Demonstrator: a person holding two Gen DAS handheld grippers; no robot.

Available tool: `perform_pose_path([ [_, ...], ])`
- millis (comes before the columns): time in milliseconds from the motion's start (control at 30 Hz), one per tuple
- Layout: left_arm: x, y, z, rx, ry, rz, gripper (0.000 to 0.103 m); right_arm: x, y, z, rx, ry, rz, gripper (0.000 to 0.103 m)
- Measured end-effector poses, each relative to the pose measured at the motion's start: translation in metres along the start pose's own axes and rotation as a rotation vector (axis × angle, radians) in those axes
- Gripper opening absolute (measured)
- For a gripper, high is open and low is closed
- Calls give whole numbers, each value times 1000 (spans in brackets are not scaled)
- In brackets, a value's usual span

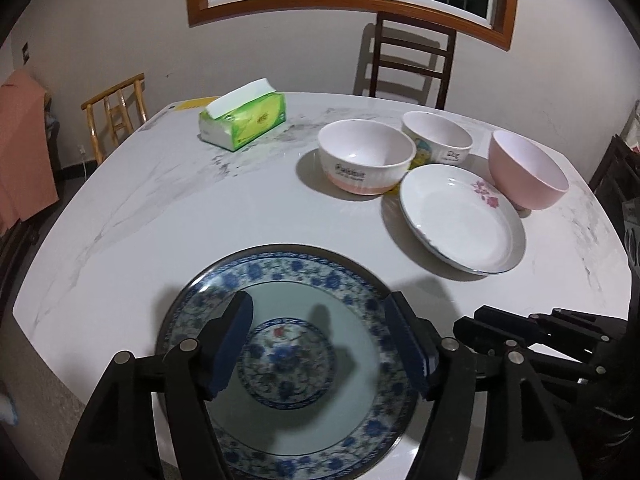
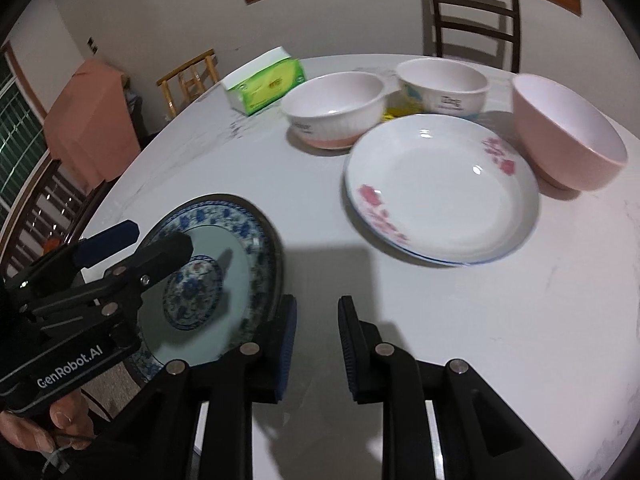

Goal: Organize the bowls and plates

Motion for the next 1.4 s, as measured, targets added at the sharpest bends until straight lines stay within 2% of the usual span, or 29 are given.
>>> perform_pose_path([
  [367, -1, 5, 31, 43, 42, 33, 70, -37, 0, 54, 117, -20, 127, 22],
  [700, 5, 15, 46, 33, 13, 80, 72, -54, 1, 100, 163, -79, 197, 22],
  [967, 15, 27, 57, 29, -21, 86, 75, -54, 9, 123, 178, -94, 214, 22],
  [1167, 25, 41, 60, 27, -20, 82, 75, -52, 20, 137, 167, -130, 224, 22],
  [1400, 43, 60, 69, 33, -30, 68, 75, -40, 34, 149, 161, -125, 209, 22],
])
Point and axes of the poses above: each gripper's, at about its wrist camera, not at the fingertips, and x roughly the way its jaws point, z to its right, y to its top, the point moved 10 cm from there along x, roughly the way its jaws point, and after that the axes turned 13 degrees about -z, right-handed, at the moved point
